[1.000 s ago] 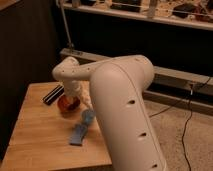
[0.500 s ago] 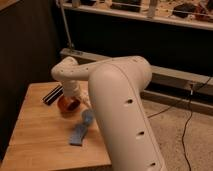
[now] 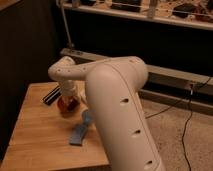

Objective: Place the pepper in the ceramic cup

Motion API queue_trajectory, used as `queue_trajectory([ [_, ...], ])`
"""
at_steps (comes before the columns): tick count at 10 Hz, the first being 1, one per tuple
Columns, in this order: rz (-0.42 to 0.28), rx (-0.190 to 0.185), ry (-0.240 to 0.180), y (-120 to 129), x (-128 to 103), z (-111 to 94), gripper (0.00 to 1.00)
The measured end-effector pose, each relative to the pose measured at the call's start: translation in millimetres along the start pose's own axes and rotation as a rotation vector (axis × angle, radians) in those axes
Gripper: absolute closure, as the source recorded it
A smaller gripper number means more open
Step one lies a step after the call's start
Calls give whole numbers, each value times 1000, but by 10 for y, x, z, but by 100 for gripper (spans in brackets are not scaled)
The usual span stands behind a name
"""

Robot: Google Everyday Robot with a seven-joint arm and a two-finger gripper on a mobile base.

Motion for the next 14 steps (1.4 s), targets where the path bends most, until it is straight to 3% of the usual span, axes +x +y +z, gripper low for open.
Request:
queue_trajectory([
  [5, -7, -4, 6, 41, -5, 9, 46],
  [9, -11, -4, 12, 63, 6, 35, 71],
  [14, -9, -8, 22, 74, 38, 73, 71],
])
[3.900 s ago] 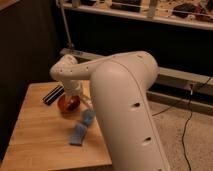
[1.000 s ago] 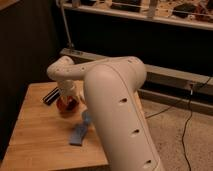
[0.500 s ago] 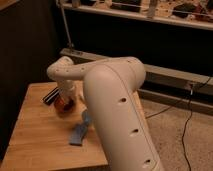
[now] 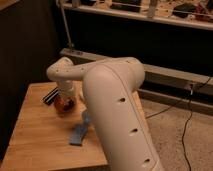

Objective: Place the pepper in the ceramic cup

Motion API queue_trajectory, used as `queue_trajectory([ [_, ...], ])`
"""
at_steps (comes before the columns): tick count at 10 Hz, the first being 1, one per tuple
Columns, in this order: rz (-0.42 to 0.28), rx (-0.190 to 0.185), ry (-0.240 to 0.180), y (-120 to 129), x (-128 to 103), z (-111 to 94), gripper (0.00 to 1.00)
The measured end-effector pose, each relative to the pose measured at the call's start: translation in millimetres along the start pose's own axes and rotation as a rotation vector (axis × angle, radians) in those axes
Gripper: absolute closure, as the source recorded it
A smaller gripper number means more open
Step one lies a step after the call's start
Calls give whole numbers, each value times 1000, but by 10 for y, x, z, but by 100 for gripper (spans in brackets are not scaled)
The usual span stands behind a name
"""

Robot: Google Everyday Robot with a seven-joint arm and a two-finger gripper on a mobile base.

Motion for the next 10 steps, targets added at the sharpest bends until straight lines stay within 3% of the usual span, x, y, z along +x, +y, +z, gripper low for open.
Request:
queue_trajectory([
  [2, 3, 5, -1, -13, 0, 5, 75],
  [5, 5, 8, -10, -28, -14, -37, 99],
  [10, 14, -15, -24, -46, -23, -168, 100],
])
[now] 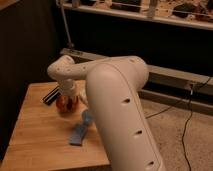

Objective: Place the pepper in the ceramic cup

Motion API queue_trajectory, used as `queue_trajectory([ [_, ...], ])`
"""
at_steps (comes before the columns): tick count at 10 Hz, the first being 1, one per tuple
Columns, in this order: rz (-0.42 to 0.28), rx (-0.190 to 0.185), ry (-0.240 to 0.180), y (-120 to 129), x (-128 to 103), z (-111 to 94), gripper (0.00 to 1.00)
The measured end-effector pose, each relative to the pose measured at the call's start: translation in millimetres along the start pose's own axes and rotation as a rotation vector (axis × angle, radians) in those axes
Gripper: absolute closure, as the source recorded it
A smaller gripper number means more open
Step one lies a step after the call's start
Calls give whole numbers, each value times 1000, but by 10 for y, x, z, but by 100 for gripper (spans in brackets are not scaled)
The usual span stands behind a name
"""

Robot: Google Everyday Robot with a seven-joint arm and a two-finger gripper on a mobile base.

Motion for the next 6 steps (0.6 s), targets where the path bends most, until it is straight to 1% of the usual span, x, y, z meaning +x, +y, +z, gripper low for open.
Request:
queue_trajectory([
  [4, 13, -31, 4, -23, 18, -121, 100],
  [6, 23, -48, 14, -70, 40, -251, 100],
])
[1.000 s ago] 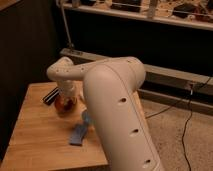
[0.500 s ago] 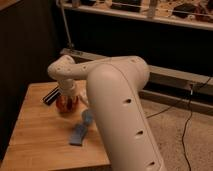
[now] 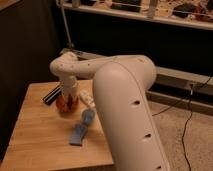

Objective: Place the pepper in the ceramic cup

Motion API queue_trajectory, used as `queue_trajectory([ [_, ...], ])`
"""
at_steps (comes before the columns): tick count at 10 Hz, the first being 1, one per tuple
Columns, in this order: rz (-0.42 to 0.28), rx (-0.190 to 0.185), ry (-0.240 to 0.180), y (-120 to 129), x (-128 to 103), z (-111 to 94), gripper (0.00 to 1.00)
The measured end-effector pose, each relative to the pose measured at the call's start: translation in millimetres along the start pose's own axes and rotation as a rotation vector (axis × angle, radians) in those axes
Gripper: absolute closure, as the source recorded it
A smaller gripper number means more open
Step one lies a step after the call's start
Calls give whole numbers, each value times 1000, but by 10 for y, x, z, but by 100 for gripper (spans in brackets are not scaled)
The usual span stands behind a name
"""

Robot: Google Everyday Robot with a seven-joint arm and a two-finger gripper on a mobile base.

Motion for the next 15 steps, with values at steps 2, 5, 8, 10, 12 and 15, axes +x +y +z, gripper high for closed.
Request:
queue_trajectory([
  [2, 7, -12, 34, -57, 60, -116, 100],
  [5, 8, -30, 79, -179, 128, -453, 100],
  [8, 2, -23, 89, -313, 182, -829, 100],
  [10, -9, 4, 91, -413, 297, -1048, 100],
  [12, -11, 30, 94, -498, 453, -1143, 100],
  [15, 5, 52, 123, -600, 737, -1142, 100],
])
